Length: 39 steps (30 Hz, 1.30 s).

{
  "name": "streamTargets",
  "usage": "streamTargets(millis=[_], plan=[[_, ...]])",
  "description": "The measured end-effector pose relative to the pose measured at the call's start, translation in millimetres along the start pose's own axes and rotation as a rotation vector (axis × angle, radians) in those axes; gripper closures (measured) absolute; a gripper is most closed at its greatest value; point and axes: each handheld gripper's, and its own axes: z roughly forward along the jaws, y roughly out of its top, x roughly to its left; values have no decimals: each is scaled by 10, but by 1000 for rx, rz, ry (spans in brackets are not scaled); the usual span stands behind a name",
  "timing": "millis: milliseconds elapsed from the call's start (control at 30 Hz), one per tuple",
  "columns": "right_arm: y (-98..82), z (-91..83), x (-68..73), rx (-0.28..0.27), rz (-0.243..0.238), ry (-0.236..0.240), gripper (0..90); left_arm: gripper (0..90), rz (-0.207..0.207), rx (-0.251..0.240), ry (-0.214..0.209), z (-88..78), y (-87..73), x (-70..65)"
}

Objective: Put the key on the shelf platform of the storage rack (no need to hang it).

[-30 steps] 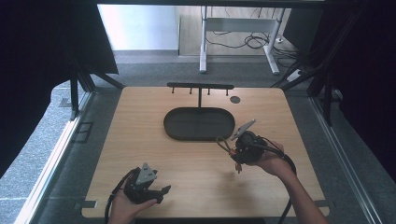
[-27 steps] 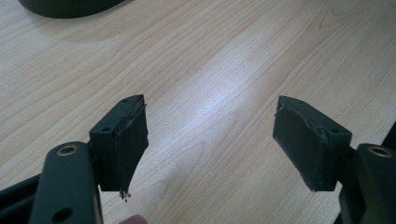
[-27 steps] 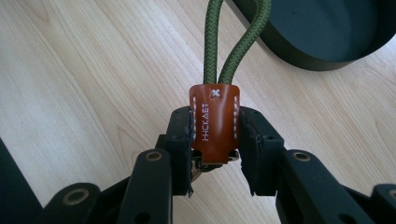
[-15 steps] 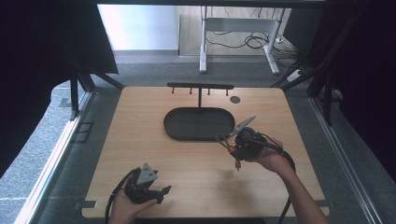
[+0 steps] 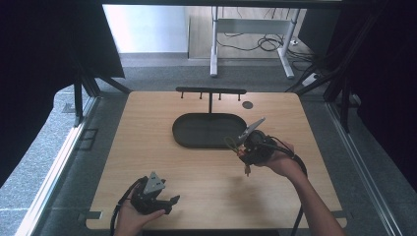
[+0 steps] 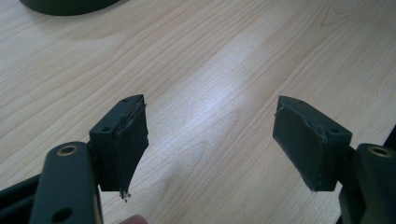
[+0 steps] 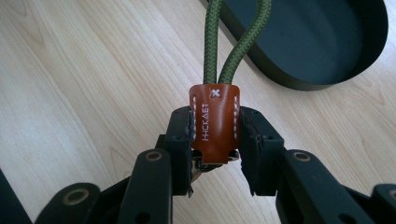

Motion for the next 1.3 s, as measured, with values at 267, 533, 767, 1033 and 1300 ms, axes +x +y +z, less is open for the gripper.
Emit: streamTargets(millis=[267,533,767,1033,1300], plan=[[44,9,-21,-2,8,5,668,270,1,2,-2,8,1,-4],[103,36,-77,3,11,2,668,270,1,4,-2,14,-3,0],[181,55,-138,7,16,-8,668,269,1,5,-2,10,-5,7],[257,88,-192,7,27,-21,668,269,1,5,-2,9,-5,9],[326,87,-210,-8,20,-18,668,269,2,5,-3,9,-4,6]])
